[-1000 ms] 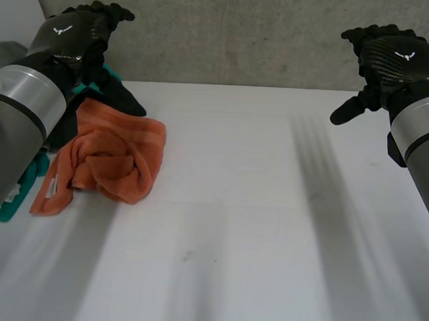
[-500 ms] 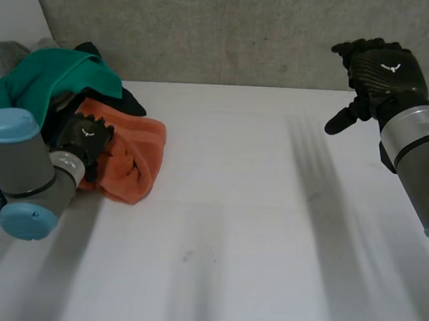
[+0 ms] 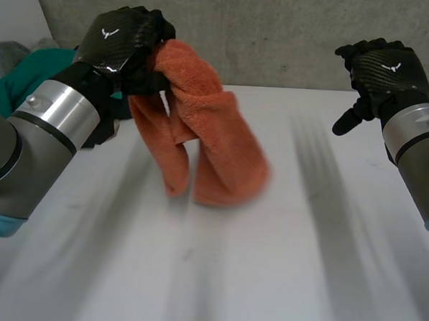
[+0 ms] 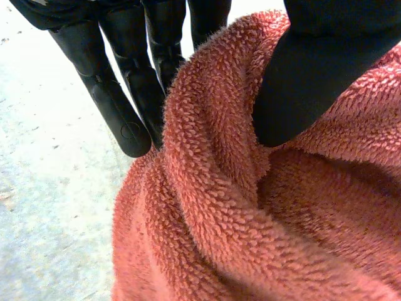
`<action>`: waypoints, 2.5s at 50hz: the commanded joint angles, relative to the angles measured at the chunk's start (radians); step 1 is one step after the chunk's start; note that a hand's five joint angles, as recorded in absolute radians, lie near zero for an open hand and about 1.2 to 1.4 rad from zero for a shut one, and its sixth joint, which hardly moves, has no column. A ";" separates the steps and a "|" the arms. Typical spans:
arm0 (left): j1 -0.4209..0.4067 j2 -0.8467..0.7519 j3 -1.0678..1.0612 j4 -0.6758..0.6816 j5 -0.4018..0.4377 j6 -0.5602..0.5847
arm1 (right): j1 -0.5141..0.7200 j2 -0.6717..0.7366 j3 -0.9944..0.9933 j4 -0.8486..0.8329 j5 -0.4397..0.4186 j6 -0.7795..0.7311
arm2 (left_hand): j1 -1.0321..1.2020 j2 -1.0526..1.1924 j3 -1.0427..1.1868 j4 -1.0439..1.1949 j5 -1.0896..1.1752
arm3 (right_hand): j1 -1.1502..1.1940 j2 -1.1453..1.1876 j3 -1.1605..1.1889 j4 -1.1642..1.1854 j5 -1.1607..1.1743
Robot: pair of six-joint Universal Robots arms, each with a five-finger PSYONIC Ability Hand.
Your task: Fold the laundry.
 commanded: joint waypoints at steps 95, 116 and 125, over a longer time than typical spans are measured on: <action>-0.104 -0.066 -0.202 -0.111 -0.276 0.369 | 0.073 0.161 0.014 -0.009 -0.005 -0.292 | 0.215 0.123 0.132 0.107 0.198 | 1.165 1.183 1.190 1.188 1.179; -0.089 -0.194 -0.252 -0.106 -0.299 0.359 | 0.101 -0.003 0.265 0.228 -0.066 -0.100 | -0.743 -0.835 -0.826 -0.851 -0.760 | 0.024 0.042 0.049 0.047 0.038; -0.058 -0.359 -0.171 -0.108 -0.303 0.359 | 0.171 0.029 0.432 0.133 -0.069 0.073 | -0.723 -0.815 -0.805 -0.831 -0.739 | 0.062 0.080 0.087 0.086 0.076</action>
